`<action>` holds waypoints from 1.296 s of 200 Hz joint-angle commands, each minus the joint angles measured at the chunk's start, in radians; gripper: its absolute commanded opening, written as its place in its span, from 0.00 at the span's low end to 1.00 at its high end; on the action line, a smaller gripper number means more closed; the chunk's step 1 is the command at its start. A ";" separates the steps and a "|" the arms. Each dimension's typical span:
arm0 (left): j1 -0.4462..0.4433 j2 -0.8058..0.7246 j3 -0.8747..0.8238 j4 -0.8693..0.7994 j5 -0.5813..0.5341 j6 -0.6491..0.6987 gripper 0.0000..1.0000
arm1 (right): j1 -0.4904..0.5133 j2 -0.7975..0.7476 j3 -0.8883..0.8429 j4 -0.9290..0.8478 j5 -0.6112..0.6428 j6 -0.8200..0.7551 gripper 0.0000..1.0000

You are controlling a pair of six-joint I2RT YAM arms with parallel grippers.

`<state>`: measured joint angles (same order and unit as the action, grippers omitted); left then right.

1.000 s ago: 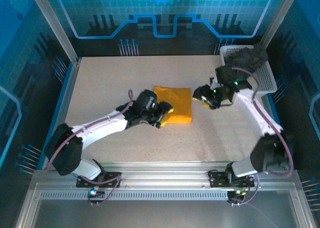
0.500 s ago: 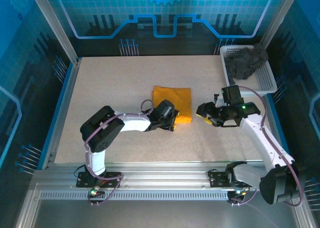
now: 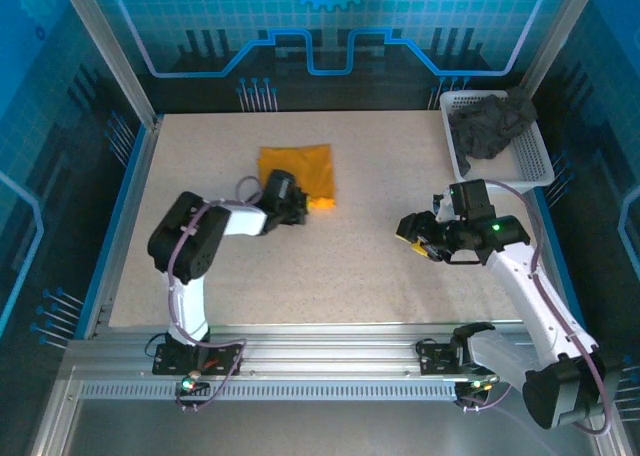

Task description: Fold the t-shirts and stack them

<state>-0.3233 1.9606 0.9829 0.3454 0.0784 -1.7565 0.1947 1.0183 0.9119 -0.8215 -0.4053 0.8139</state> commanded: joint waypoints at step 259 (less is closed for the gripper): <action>0.168 -0.828 0.062 -0.926 -0.478 0.762 0.99 | -0.049 0.028 0.177 0.306 0.166 -0.010 1.00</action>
<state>-0.0586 1.2221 1.1309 -0.3977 -0.0410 -0.9367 0.1806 1.0489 1.0214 -0.4522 -0.3347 0.8463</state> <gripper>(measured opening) 0.988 0.999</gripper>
